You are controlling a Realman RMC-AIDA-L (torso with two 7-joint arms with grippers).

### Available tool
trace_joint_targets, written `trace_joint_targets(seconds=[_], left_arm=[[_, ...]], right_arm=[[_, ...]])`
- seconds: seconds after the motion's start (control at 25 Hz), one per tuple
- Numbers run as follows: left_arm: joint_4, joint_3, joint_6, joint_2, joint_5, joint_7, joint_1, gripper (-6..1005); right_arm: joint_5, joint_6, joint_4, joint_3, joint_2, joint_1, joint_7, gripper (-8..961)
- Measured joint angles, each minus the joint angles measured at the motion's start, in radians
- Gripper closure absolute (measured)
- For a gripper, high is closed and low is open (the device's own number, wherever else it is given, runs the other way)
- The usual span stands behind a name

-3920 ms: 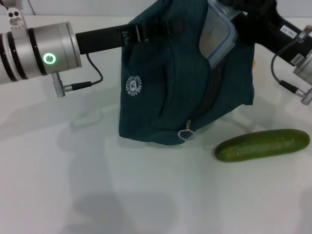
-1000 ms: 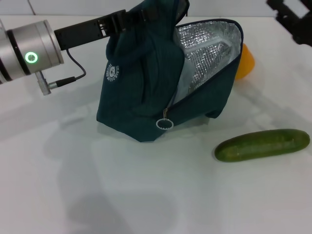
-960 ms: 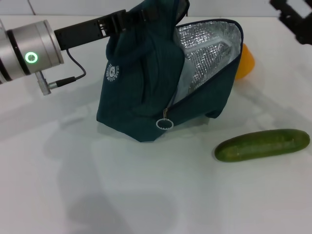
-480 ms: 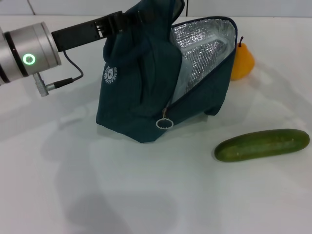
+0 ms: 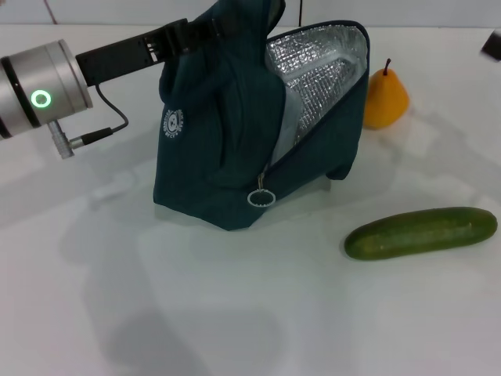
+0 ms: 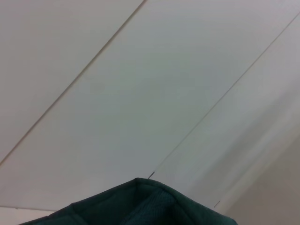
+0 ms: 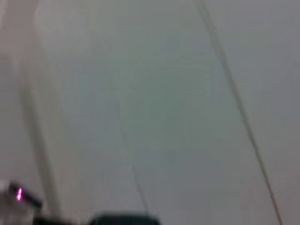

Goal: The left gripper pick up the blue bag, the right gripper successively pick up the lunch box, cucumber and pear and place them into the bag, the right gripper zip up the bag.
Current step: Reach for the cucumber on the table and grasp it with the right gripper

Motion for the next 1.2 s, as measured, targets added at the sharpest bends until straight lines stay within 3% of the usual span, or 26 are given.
trace_joint_targets(seconds=[0.24,0.4,0.6,0.72,0.96,1.2], left_arm=[[-0.002,-0.011,0.0,0.001,0.002,0.0,-0.003,954],[-0.005,-0.024,-0.001,0.002,0.008,0.0,-0.007,954],[-0.006,-0.025,-0.003,0.002,0.008,0.0,-0.011,954],[-0.006,-0.025,-0.004,0.002,0.008,0.0,-0.011,954],[-0.009,-0.022,0.0,-0.002,0.001,0.019,-0.004,955],[-0.031,-0.019,0.008,-0.002,-0.001,0.025,-0.009,955]], right_arm=[[-0.324,0.121,-0.169,0.046,-0.036,0.028,0.07,71],[-0.665,0.164,-0.269,0.151,-0.041,0.093,0.244,71],[-1.038,0.086,-0.388,0.188,-0.042,0.211,0.516,72],[-1.225,0.024,-0.466,0.19,-0.014,0.284,0.643,73],[-1.391,-0.098,-0.526,0.192,0.04,0.402,0.746,74],[-1.526,-0.152,-0.55,0.186,0.078,0.483,0.78,75]])
